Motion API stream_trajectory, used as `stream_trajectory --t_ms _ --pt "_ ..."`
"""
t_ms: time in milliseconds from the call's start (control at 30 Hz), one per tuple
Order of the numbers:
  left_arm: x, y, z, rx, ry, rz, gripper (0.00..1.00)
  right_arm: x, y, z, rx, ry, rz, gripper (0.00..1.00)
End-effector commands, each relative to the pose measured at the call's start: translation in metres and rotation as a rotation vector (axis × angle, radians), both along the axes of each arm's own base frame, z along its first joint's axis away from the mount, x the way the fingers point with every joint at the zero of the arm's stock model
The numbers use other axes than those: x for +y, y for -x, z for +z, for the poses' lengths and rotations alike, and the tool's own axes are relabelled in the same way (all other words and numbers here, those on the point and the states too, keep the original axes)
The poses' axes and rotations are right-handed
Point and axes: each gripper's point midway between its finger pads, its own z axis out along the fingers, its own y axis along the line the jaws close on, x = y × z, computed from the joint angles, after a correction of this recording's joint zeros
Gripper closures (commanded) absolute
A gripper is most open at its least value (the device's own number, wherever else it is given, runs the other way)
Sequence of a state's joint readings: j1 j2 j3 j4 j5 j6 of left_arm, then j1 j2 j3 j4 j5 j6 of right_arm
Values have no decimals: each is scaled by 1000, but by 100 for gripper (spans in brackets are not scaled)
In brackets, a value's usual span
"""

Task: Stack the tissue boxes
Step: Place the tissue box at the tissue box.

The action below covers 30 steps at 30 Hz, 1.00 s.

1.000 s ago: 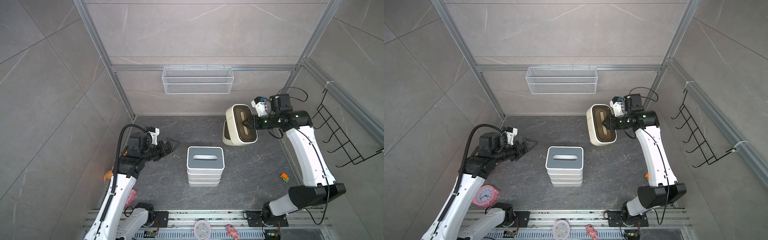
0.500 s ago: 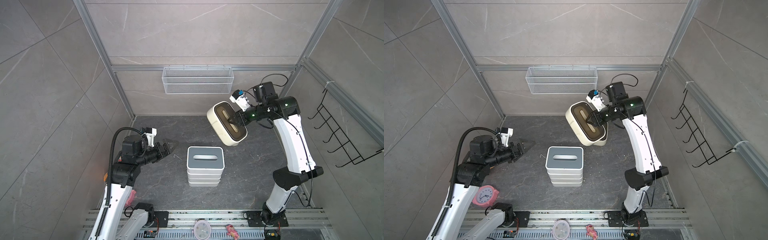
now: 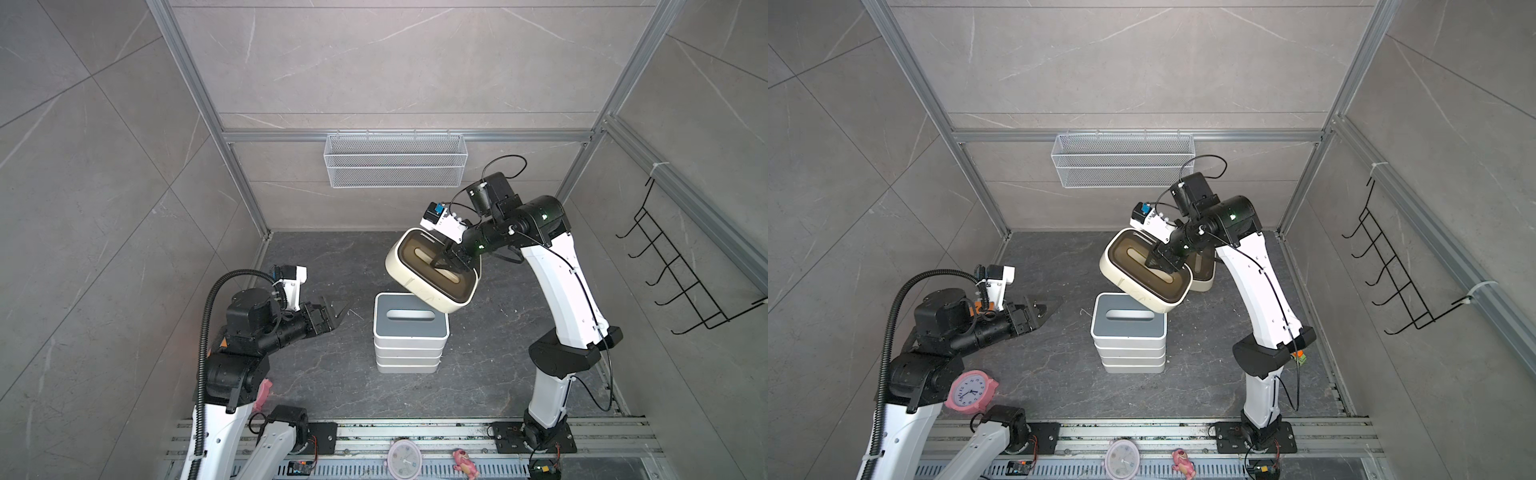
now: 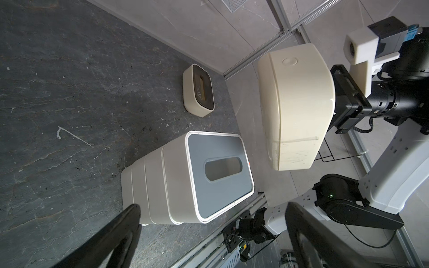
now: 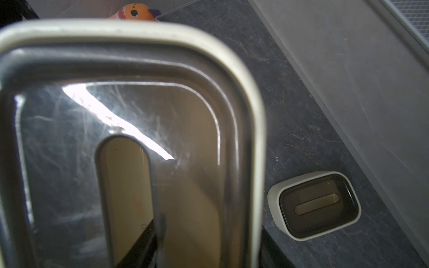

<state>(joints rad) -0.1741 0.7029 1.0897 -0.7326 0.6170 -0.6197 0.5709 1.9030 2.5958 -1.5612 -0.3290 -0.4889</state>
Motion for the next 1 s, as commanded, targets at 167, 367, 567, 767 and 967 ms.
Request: stream_trajectory --t_ms 167,367,567,767,967 --pt "-12 13 14 -11 87 -80 0 20 36 -5 -54 82 190 59" --pt "-12 22 18 -30 100 -91 0 31 37 -14 -100 151 235 59" --pt "-11 27 13 -16 93 -92 0 41 40 -24 -118 196 283 60" --pt "-10 28 5 3 96 -85 0 48 42 -23 -174 220 336 61" --pt "-11 27 4 8 109 -83 0 51 48 -25 -181 226 379 61"
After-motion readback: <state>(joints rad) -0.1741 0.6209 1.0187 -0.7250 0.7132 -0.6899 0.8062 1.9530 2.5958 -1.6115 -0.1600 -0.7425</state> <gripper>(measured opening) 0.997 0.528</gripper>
